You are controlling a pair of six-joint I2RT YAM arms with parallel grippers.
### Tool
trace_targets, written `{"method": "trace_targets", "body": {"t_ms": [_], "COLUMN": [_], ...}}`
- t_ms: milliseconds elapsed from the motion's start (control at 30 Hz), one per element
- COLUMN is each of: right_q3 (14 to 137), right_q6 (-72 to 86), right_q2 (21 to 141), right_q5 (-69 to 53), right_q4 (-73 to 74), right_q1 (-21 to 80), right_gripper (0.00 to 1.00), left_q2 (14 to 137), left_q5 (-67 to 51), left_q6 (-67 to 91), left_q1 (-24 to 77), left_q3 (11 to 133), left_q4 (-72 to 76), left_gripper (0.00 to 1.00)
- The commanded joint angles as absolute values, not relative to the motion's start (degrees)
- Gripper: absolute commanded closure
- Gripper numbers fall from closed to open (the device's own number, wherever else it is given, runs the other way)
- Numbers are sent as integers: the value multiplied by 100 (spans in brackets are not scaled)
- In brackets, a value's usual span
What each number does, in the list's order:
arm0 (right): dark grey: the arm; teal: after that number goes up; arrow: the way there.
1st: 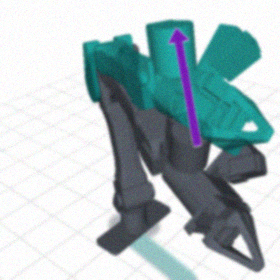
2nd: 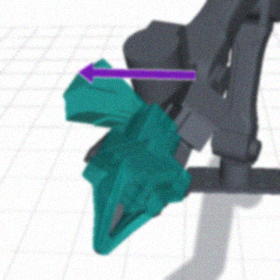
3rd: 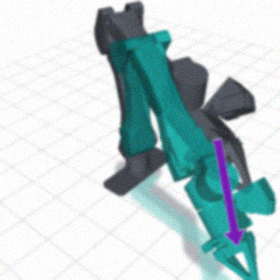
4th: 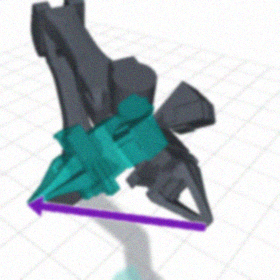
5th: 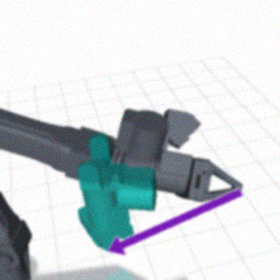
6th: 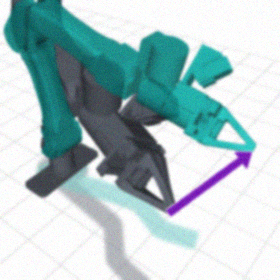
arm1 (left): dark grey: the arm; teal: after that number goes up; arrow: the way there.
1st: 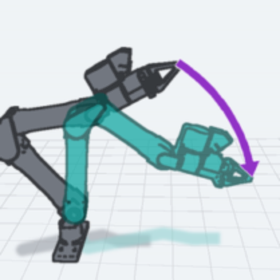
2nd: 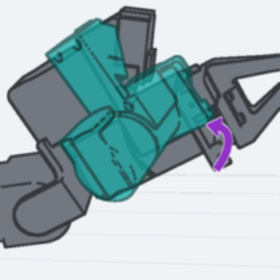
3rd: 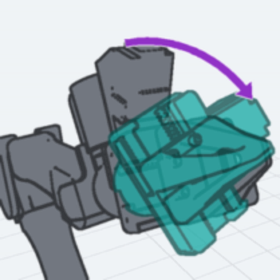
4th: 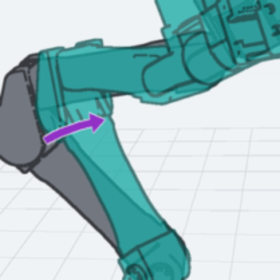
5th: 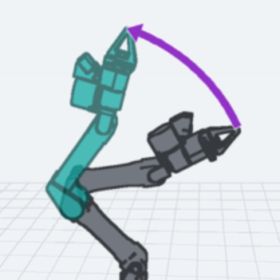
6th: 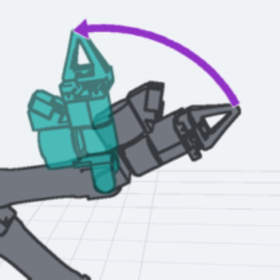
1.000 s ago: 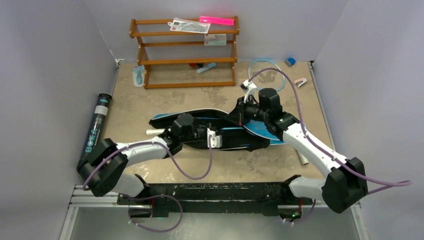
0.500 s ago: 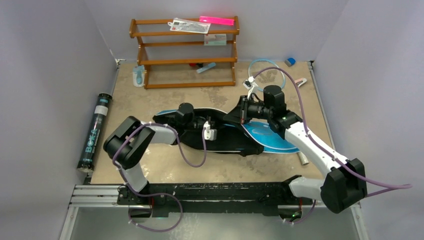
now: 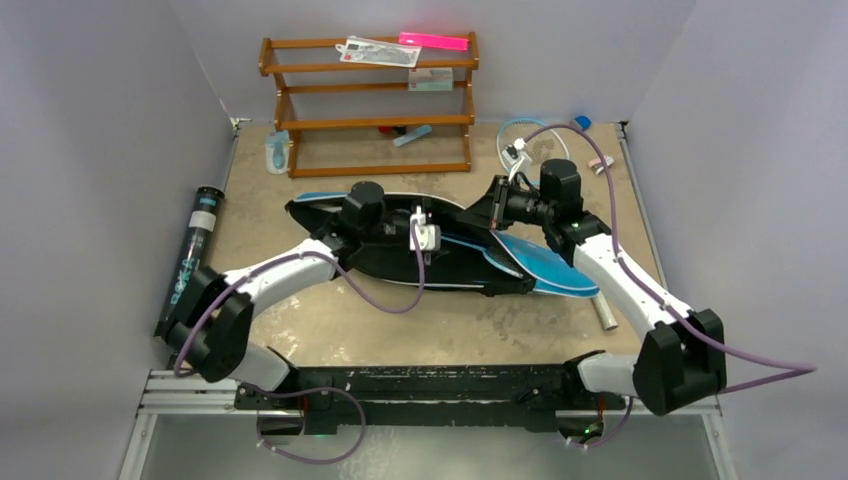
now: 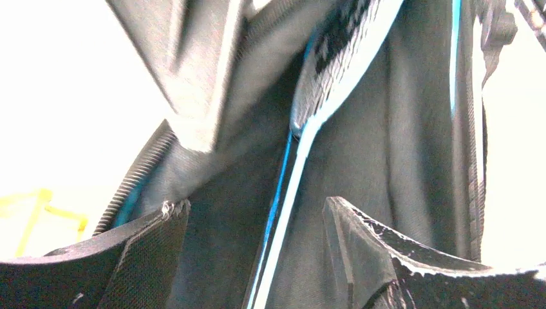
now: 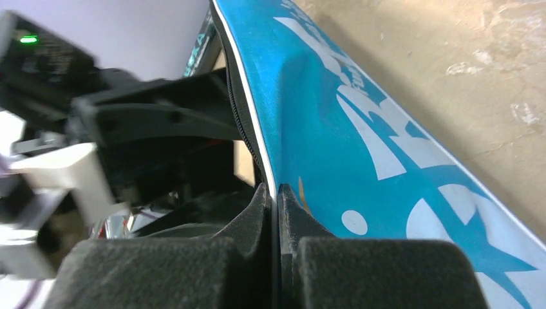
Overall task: Pack up the badminton gear
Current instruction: Place the racket in the racket bag, then pick up the racket from the center of the board.
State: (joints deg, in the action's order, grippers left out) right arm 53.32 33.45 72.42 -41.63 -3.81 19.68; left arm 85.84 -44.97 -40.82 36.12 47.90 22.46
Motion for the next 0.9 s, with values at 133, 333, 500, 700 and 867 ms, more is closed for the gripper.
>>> {"method": "trace_targets", "body": {"t_ms": [133, 333, 500, 700, 867], "right_q3": [5671, 5907, 5912, 5780, 5727], "right_q6": [3978, 4001, 3986, 3999, 3969], "right_q2": [7628, 7870, 8011, 8012, 7951], "right_q5": [-4113, -4099, -4112, -4137, -4156], "right_q4": [-1026, -1061, -1142, -1338, -1355], "right_q1": [1756, 1697, 1696, 1689, 1691], "right_gripper": [100, 100, 100, 100, 100], "left_q2": [7688, 7274, 6506, 6499, 6609], "left_q5": [-2904, 75, 820, 397, 196], "left_q6": [-1311, 1577, 4189, 6048, 6978], "left_q1": [3622, 3598, 3059, 2370, 2252], "left_q3": [6534, 6902, 5830, 5027, 4590], "left_q4": [-1104, -2462, -2715, -2328, -1762], "left_gripper": [21, 14, 21, 30, 25]}}
